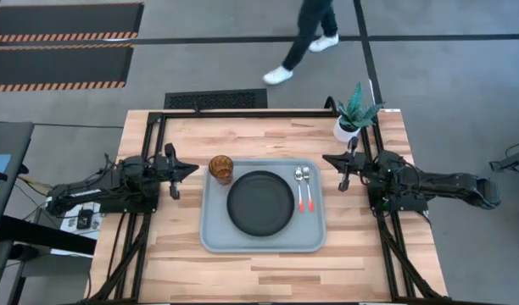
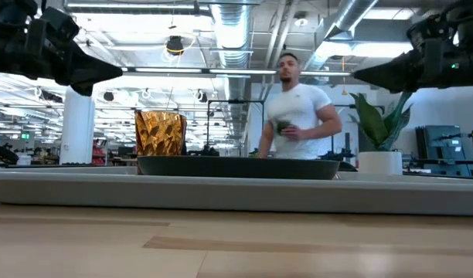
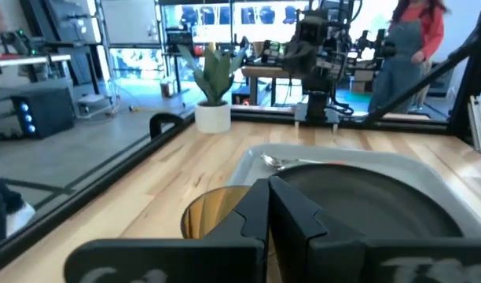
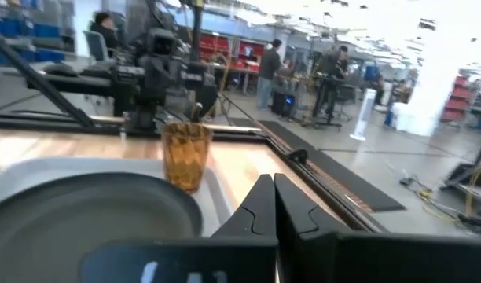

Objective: Pick and place plate/cup/fork/spoon on tray
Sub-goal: Return to Home Position

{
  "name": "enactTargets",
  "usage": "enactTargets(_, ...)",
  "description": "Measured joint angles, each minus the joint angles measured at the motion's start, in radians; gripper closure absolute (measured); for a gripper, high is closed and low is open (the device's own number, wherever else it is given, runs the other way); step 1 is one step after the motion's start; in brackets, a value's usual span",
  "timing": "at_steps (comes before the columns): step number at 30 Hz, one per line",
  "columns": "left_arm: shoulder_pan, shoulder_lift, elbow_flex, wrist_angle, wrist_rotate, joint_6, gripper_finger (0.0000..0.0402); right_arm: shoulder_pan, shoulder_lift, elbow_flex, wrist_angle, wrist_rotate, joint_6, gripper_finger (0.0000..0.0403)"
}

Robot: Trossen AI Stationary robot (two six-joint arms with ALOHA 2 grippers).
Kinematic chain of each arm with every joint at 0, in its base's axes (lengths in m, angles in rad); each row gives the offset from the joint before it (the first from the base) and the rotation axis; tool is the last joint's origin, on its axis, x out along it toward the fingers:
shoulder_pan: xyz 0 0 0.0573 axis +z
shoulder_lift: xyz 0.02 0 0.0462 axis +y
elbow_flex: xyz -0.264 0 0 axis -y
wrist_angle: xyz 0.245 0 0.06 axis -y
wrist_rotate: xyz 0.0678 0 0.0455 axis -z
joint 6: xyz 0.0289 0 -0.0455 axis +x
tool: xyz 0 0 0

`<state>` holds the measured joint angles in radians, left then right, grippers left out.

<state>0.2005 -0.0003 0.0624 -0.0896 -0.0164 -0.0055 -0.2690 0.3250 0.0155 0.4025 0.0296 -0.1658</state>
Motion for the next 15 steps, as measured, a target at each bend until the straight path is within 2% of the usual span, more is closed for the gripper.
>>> enactTargets(11, 0.0, 0.002, 0.0, -0.014, -0.016, -0.014, 0.0401, -0.015, -0.326, -0.007, -0.349, 0.003, 0.031, 0.04)
enactTargets(15, 0.0, 0.002, 0.0, -0.017, -0.023, -0.016, 0.0401, -0.015, -0.32, -0.007, -0.361, 0.013, 0.044, 0.04)
